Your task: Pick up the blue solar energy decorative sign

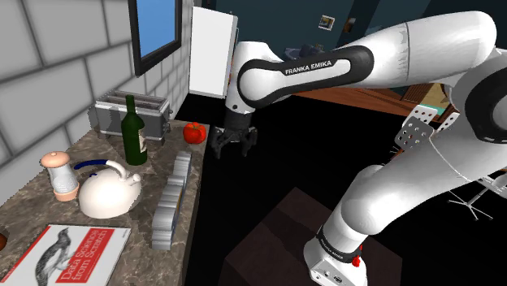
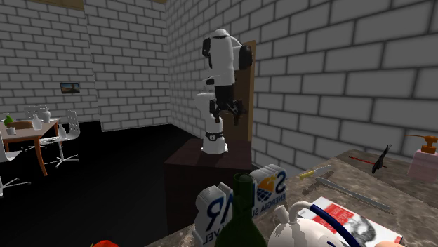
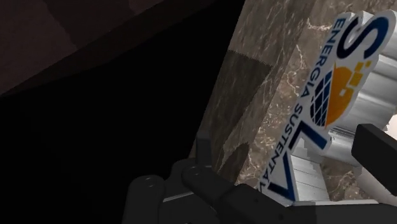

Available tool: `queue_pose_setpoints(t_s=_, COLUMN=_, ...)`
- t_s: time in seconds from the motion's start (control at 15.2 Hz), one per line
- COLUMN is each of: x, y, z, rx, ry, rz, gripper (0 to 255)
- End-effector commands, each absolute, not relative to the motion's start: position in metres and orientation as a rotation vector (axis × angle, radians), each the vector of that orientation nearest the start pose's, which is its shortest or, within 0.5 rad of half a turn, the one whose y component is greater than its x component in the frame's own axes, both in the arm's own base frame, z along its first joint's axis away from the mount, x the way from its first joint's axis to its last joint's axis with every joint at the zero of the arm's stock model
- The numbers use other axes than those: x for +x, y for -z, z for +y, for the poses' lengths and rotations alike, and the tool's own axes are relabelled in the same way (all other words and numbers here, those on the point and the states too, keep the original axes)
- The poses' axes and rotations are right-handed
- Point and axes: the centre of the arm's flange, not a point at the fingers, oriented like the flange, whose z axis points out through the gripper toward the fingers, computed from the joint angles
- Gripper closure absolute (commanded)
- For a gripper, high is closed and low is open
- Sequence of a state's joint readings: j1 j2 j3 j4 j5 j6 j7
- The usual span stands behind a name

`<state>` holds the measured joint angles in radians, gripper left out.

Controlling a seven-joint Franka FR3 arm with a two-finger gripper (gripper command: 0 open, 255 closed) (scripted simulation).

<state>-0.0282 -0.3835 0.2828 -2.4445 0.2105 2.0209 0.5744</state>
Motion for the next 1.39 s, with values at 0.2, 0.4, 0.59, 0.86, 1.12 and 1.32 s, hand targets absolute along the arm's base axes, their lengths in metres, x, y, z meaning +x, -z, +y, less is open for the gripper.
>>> queue_pose_setpoints(t_s=0.2, x=0.442, y=-0.391, z=0.153, rx=-2.964, ry=-0.098, rz=0.830, gripper=0)
queue_pose_setpoints(t_s=0.4, x=0.467, y=-0.367, z=0.169, rx=-2.936, ry=-0.088, rz=0.922, gripper=0)
queue_pose_setpoints(t_s=0.59, x=0.493, y=-0.343, z=0.184, rx=-2.904, ry=-0.077, rz=1.013, gripper=0)
queue_pose_setpoints(t_s=0.86, x=0.530, y=-0.311, z=0.201, rx=-2.858, ry=-0.063, rz=1.133, gripper=0)
queue_pose_setpoints(t_s=1.12, x=0.556, y=-0.284, z=0.211, rx=-2.823, ry=-0.053, rz=1.214, gripper=0)
queue_pose_setpoints(t_s=1.32, x=0.556, y=-0.268, z=0.211, rx=-2.823, ry=-0.053, rz=1.214, gripper=0)
